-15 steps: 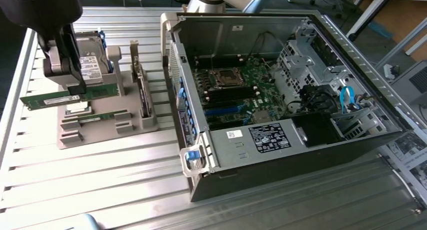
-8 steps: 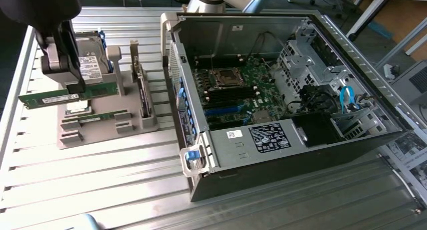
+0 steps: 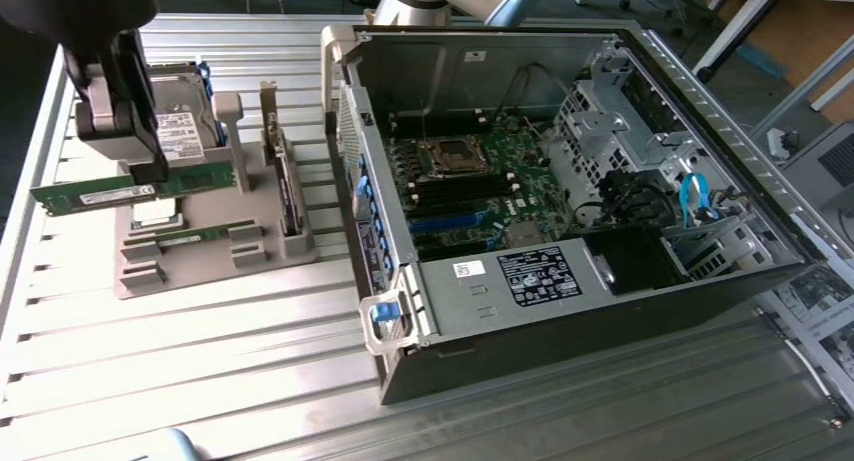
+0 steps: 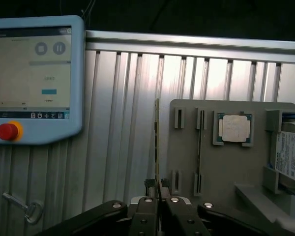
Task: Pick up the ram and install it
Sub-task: 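Pick up the ram and move it above insertion slot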
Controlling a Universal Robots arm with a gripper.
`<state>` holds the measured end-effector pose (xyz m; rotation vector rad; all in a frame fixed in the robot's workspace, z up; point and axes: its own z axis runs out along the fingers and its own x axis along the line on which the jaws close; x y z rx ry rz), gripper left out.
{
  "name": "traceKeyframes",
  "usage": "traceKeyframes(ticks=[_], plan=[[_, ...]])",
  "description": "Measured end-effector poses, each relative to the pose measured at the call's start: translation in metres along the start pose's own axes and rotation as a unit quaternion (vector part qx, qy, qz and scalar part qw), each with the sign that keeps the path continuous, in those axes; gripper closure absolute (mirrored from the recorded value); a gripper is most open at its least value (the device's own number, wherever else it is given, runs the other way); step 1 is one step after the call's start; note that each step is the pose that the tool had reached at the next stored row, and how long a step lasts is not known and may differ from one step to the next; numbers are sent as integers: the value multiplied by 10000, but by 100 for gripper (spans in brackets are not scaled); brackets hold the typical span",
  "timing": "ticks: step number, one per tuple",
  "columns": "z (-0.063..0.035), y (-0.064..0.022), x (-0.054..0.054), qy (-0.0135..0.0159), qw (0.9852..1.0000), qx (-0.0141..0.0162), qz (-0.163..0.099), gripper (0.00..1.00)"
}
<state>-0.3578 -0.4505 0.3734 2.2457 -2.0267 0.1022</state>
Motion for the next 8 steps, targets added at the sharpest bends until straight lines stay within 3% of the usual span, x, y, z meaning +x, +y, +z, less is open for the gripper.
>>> traceKeyframes(ticks=[8], plan=[[-57, 2, 7, 43, 10000, -4, 1, 88]])
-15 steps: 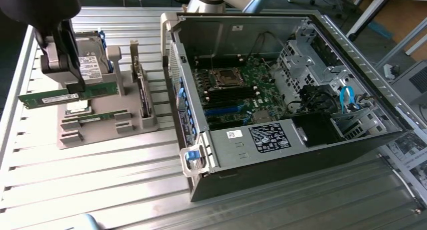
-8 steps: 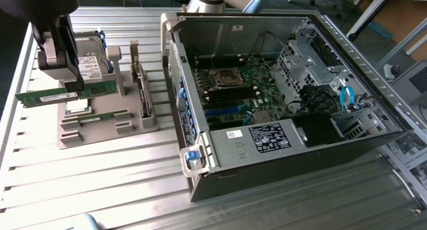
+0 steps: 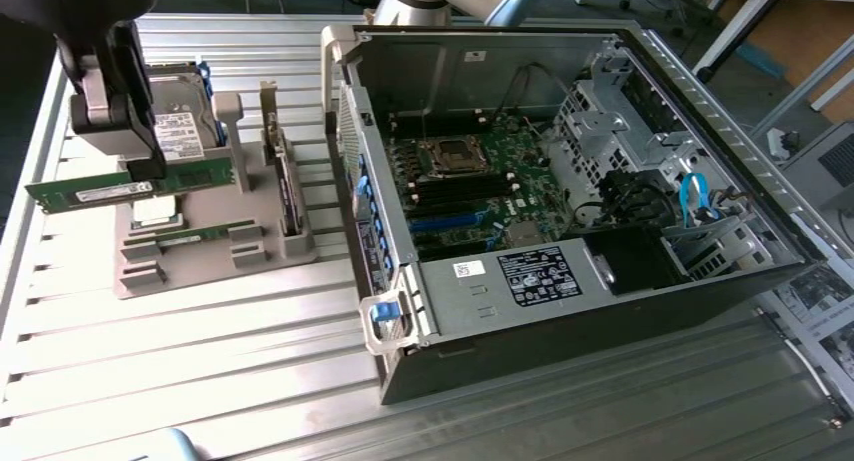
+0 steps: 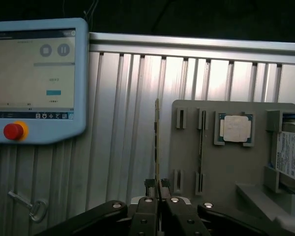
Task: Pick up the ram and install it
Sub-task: 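Pick up the ram and move it above insertion slot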
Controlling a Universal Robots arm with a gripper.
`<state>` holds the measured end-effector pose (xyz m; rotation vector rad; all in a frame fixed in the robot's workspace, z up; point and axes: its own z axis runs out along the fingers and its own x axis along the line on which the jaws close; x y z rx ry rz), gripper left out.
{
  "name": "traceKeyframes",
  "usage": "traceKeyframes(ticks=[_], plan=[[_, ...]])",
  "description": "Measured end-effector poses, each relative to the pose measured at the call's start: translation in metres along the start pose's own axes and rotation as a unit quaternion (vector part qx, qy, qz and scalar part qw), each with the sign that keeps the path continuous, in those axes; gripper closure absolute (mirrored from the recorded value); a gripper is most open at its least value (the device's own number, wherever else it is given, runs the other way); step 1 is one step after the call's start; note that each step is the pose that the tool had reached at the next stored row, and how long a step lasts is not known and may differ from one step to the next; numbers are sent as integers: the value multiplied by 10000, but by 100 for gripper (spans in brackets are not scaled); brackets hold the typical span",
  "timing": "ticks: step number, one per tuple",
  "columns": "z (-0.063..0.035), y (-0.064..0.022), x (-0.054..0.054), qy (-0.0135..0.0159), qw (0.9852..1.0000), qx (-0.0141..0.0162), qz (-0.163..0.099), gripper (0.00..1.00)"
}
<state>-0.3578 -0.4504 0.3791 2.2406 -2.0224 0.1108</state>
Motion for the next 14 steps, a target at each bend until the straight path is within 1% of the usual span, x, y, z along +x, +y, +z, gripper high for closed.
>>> traceKeyframes(ticks=[14], plan=[[-116, 5, 16, 69, 10000, -8, 2, 88]])
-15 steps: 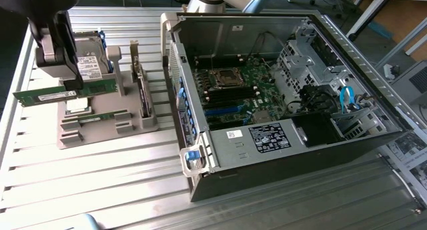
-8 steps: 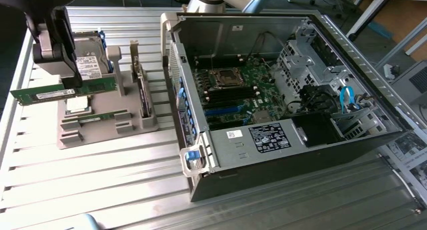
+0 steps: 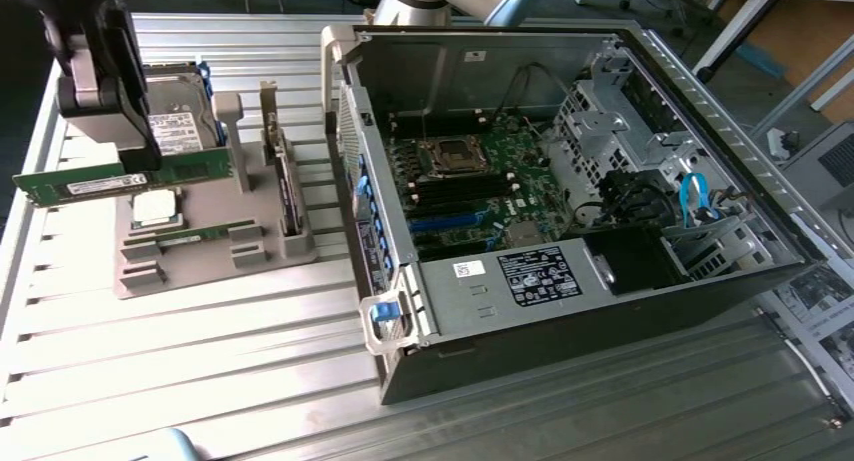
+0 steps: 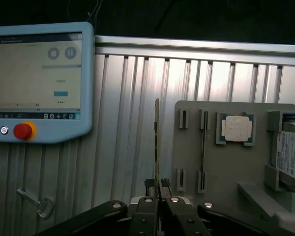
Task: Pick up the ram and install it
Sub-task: 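Pick up the ram and move it above insertion slot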
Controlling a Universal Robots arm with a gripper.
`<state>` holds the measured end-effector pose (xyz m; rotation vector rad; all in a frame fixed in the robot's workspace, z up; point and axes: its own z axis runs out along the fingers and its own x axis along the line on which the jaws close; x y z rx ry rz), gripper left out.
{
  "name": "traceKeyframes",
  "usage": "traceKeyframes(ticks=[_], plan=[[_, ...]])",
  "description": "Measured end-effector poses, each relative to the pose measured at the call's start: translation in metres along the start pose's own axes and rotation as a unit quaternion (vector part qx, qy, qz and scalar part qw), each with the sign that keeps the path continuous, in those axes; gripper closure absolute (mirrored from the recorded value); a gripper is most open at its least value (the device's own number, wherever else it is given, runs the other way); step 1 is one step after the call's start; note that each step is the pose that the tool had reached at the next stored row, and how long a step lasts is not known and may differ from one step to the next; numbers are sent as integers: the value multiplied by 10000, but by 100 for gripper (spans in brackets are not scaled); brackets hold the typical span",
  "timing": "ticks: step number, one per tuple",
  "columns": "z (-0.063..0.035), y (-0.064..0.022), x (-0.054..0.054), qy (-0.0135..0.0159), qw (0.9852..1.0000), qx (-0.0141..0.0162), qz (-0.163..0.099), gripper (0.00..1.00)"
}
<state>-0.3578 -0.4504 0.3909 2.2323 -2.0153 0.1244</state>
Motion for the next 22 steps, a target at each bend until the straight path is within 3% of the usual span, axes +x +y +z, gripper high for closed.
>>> traceKeyframes(ticks=[5, 10, 22], plan=[[-30, 1, 4, 6, 10000, 0, 0, 88], [-54, 2, 7, -27, 10000, 3, -1, 88], [-112, 5, 16, -169, 9999, 19, -5, 88]])
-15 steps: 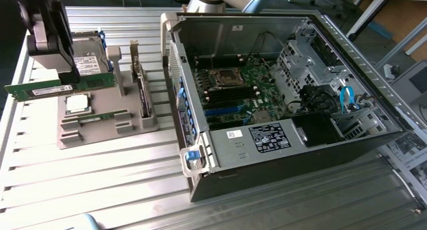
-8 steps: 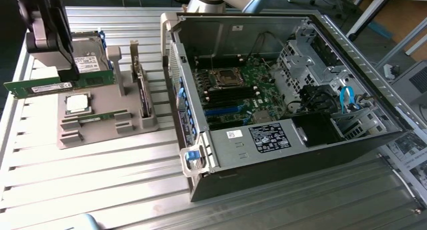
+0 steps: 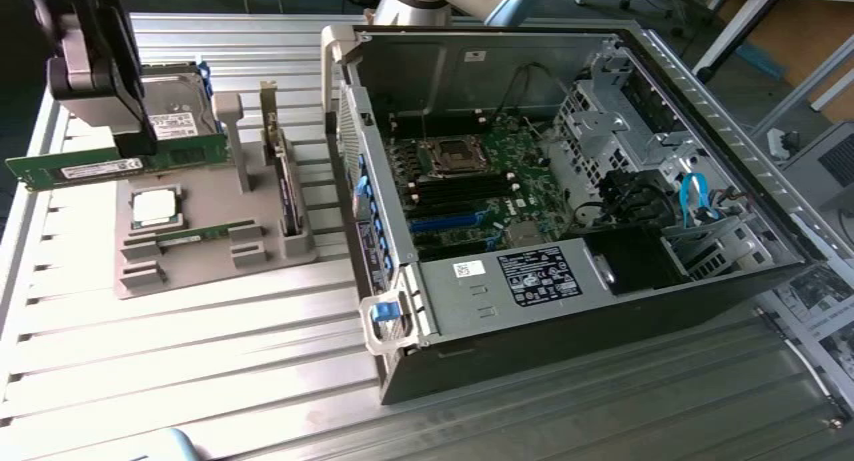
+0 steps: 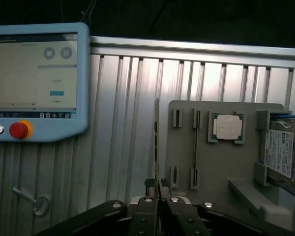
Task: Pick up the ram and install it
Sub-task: 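Pick up the ram and move it above insertion slot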
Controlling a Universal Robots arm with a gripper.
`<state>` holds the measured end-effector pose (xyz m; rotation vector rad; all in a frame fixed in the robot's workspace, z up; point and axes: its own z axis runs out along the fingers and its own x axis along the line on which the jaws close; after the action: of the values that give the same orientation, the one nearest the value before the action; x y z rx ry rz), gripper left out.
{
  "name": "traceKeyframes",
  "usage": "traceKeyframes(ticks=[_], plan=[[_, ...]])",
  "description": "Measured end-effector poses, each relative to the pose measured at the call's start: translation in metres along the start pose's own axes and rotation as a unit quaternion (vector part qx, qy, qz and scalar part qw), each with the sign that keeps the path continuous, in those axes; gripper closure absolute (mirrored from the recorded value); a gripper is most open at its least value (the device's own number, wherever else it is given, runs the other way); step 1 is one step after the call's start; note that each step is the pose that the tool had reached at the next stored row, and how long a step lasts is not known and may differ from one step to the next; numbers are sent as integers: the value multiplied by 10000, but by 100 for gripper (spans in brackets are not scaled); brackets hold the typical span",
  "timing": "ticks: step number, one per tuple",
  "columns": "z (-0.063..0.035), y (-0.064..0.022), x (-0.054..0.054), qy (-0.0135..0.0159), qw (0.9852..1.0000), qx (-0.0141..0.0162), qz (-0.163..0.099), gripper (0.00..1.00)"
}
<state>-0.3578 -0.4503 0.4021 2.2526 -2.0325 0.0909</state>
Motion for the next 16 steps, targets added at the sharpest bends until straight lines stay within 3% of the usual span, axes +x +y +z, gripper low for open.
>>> traceKeyframes(ticks=[3, 4, 5, 6, 8, 9, 10, 12, 13, 14, 15, 16], plan=[[-21, 1, 2, -41, 10000, 4, -2, 88], [-25, 0, 3, -71, 10000, 6, -3, 88], [-25, 1, 3, -123, 9999, 12, -4, 88], [-25, 1, 3, -198, 9998, 21, -6, 88], [-26, 1, 3, -375, 9993, 39, -11, 88], [-25, 1, 3, -591, 9982, 61, -17, 88], [-26, 1, 3, -700, 9975, 73, -20, 88], [-24, 1, 5, -956, 9954, 100, -27, 88], [-25, 1, 5, -1045, 9945, 109, -29, 88], [-25, 1, 6, -1154, 9932, 120, -32, 88], [-25, 2, 6, -1179, 9929, 123, -33, 88], [-25, 1, 6, -1179, 9929, 123, -33, 88]])
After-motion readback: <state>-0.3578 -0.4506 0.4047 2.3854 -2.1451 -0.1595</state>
